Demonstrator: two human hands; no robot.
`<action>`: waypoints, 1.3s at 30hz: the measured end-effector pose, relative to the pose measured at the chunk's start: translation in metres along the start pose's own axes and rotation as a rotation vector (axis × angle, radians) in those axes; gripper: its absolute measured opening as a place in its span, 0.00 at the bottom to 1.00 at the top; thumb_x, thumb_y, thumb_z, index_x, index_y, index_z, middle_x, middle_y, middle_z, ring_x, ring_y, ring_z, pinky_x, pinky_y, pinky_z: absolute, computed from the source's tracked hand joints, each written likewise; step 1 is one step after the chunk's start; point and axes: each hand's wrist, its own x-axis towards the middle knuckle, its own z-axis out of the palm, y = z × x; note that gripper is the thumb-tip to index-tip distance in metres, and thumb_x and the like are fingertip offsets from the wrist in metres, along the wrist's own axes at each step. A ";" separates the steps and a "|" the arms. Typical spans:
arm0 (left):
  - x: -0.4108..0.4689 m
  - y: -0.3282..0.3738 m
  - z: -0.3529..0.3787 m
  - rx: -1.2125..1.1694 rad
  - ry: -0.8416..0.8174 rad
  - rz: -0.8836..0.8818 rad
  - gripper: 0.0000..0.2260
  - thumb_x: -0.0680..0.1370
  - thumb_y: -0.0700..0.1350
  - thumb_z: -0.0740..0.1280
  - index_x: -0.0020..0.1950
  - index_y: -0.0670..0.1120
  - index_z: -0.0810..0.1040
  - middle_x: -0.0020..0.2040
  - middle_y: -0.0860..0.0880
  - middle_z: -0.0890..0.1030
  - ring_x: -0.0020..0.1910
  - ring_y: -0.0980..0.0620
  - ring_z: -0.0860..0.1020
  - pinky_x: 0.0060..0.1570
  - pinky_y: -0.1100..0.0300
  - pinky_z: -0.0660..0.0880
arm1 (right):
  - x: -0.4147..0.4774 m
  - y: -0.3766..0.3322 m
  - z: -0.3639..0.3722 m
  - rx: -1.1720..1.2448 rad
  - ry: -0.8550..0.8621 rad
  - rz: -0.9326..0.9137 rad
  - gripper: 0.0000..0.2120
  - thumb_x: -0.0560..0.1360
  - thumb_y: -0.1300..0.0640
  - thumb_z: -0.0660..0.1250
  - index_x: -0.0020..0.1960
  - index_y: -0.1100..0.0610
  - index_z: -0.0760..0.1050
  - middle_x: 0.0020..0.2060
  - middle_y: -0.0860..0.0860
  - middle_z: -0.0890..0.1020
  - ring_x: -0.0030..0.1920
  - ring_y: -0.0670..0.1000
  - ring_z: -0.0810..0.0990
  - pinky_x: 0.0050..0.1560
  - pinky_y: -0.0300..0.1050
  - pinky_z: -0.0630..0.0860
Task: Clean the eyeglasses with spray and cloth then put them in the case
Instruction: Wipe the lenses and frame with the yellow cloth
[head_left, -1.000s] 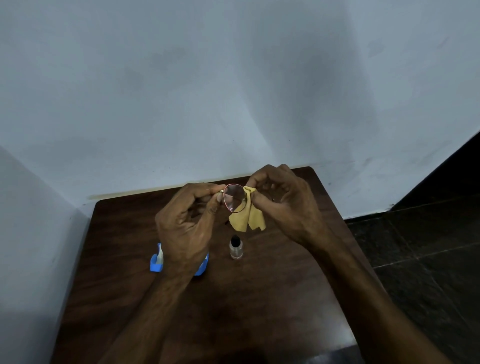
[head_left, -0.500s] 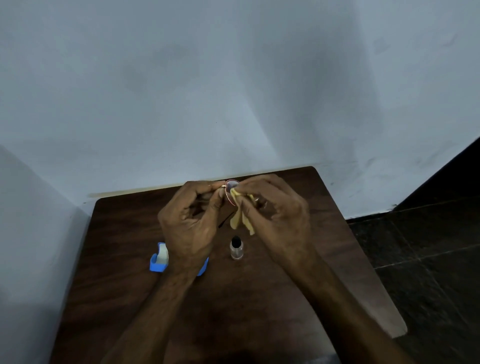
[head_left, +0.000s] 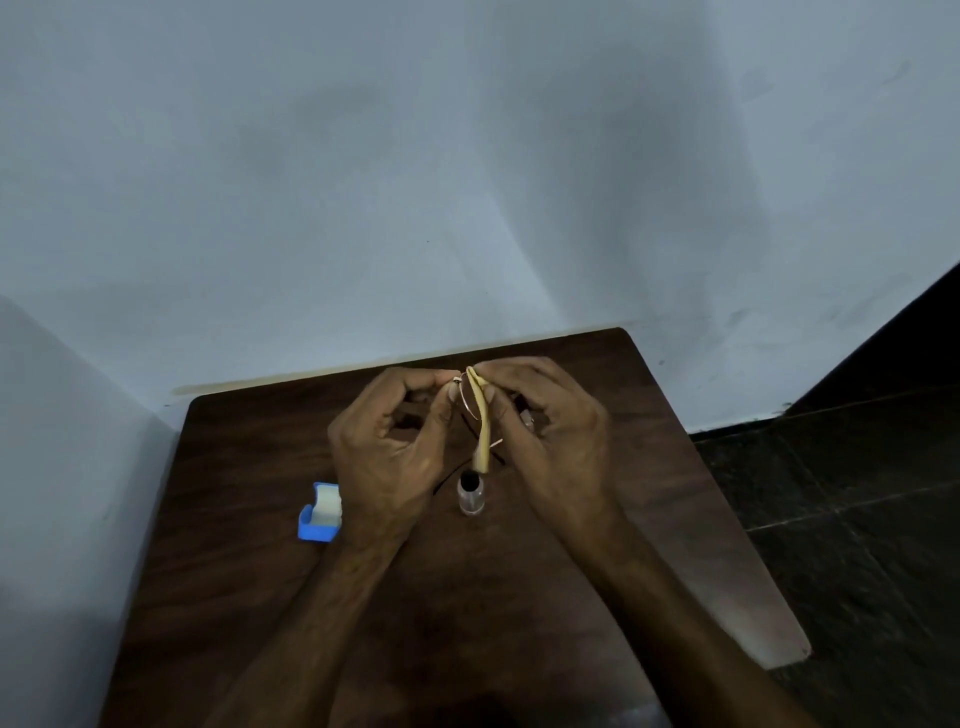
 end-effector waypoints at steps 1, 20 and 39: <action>0.000 0.002 0.000 0.008 -0.001 0.005 0.09 0.79 0.35 0.77 0.54 0.47 0.84 0.48 0.55 0.86 0.48 0.59 0.85 0.49 0.64 0.80 | 0.003 0.001 -0.001 0.008 0.000 0.018 0.09 0.81 0.59 0.72 0.60 0.57 0.85 0.55 0.48 0.85 0.56 0.46 0.83 0.51 0.48 0.82; 0.001 0.003 -0.004 -0.080 -0.078 -0.014 0.05 0.81 0.43 0.73 0.56 0.45 0.84 0.51 0.53 0.86 0.50 0.55 0.86 0.52 0.60 0.83 | 0.005 0.018 -0.030 0.137 -0.327 0.219 0.10 0.78 0.57 0.74 0.57 0.48 0.84 0.48 0.44 0.86 0.49 0.48 0.84 0.48 0.54 0.83; -0.004 -0.004 -0.009 -0.117 -0.047 -0.039 0.05 0.82 0.45 0.73 0.57 0.47 0.83 0.49 0.51 0.87 0.46 0.51 0.87 0.45 0.51 0.86 | 0.007 0.010 -0.018 0.174 -0.283 0.178 0.19 0.75 0.61 0.77 0.62 0.53 0.76 0.45 0.47 0.86 0.47 0.46 0.87 0.47 0.47 0.85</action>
